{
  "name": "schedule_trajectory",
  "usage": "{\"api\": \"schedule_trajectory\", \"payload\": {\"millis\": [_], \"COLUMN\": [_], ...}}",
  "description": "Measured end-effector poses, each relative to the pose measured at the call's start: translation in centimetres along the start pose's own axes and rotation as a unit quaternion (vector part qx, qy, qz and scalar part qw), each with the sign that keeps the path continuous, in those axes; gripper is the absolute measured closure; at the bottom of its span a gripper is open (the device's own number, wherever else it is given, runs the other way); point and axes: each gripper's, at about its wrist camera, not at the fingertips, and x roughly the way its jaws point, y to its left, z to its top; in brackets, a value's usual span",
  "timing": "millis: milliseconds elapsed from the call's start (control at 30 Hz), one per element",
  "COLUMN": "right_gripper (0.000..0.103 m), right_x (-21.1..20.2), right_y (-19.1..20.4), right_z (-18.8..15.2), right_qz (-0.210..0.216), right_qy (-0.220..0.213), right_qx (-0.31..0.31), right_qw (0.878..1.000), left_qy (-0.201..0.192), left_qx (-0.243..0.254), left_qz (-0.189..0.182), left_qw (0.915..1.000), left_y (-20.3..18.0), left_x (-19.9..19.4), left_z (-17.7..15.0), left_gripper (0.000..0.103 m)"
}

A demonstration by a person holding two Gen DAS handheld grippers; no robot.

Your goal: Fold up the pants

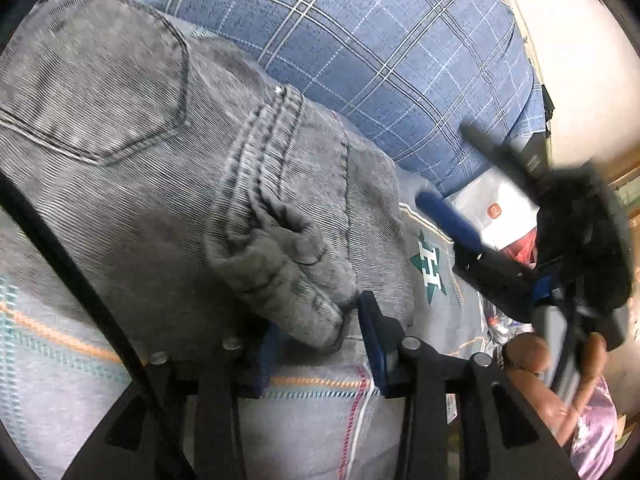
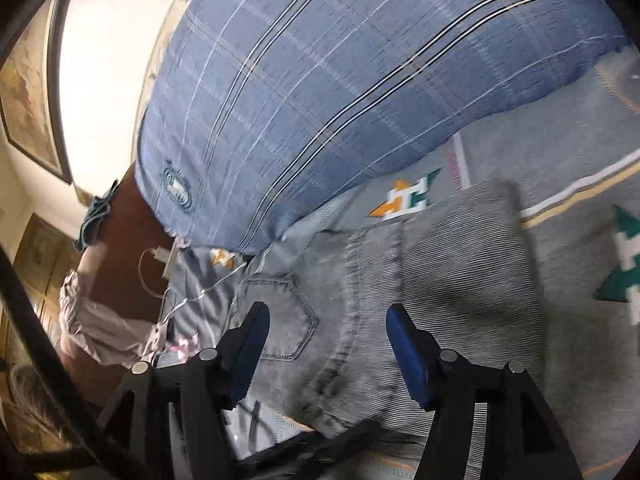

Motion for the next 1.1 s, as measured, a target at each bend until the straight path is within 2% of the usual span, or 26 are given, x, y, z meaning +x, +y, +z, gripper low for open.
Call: {"api": "schedule_trajectory", "payload": {"millis": [67,133,233,333,367,467,500,600,667,700,733,767,833,867,967,1000,1033,1100], "right_gripper": [0.039,0.044,0.044,0.044,0.044,0.046,0.046,0.046,0.046,0.046,0.046,0.046,0.046,0.046,0.045,0.04,0.037,0.037], "right_x": [0.7,1.3,1.2,2.0,2.4,3.0,3.0,2.1,1.8,1.9,2.3,2.8,3.3,3.2,2.2,2.1,2.0,2.4], "right_y": [-1.2,-1.9,-1.1,-1.8,-2.2,-3.6,-3.8,-3.4,-3.2,-3.4,-3.6,-3.7,-3.5,-3.2,-1.5,-0.7,0.0,1.0], "right_z": [-0.4,-0.9,-0.9,-1.3,-1.4,-1.8,-1.7,-1.5,-1.4,-1.4,-1.5,-1.7,-1.9,-1.9,-1.6,-1.6,-1.7,-2.0], "right_qz": [-0.039,-0.047,-0.05,-0.08,-0.089,-0.101,-0.1,-0.086,-0.081,-0.083,-0.089,-0.093,-0.095,-0.095,-0.07,-0.059,-0.052,-0.045], "right_qy": [0.012,0.029,0.028,0.049,0.056,0.076,0.077,0.067,0.064,0.066,0.073,0.082,0.09,0.089,0.062,0.056,0.052,0.046], "right_qx": [0.017,0.027,0.01,0.02,0.028,0.055,0.059,0.055,0.05,0.051,0.053,0.054,0.048,0.042,0.009,-0.003,-0.017,-0.036], "right_qw": [0.999,0.998,0.998,0.995,0.994,0.99,0.99,0.993,0.993,0.993,0.992,0.991,0.99,0.991,0.996,0.997,0.997,0.997], "left_qy": [-0.006,-0.005,0.008,0.009,0.006,0.014,0.013,-0.018,-0.03,-0.021,0.005,0.017,0.009,0.009,-0.004,-0.005,-0.007,-0.015], "left_qx": [-0.007,-0.023,-0.025,-0.029,-0.023,-0.002,0.001,0.018,0.029,0.031,0.026,0.022,0.036,0.047,0.07,0.07,0.062,0.042], "left_qz": [0.02,0.02,0.033,0.034,0.036,0.044,0.044,0.031,0.056,0.073,0.088,0.083,0.069,0.062,0.051,0.053,0.052,0.066], "left_qw": [0.9998,0.9995,0.9991,0.9989,0.9991,0.9989,0.999,0.9992,0.9976,0.9967,0.9958,0.9962,0.9969,0.9969,0.9962,0.9962,0.9967,0.9968], "left_y": [1.0,1.7,2.2,1.8,1.2,0.2,0.1,-0.6,-0.3,-0.1,0.8,1.1,0.9,0.7,0.1,0.2,0.9,2.3], "left_x": [-0.5,-0.5,0.1,0.2,0.0,0.5,0.3,-1.2,-1.3,-0.6,0.4,0.6,-0.4,-1.2,-3.6,-4.4,-5.5,-7.4], "left_z": [0.9,1.5,2.0,2.6,2.1,1.8,1.6,1.6,1.7,1.7,1.7,1.6,1.6,1.6,2.6,3.2,4.2,5.7], "left_gripper": [0.06,0.06,0.059,0.059,0.061,0.083,0.086,0.089,0.089,0.088,0.086,0.086,0.067,0.054,0.052,0.052,0.052,0.051]}}
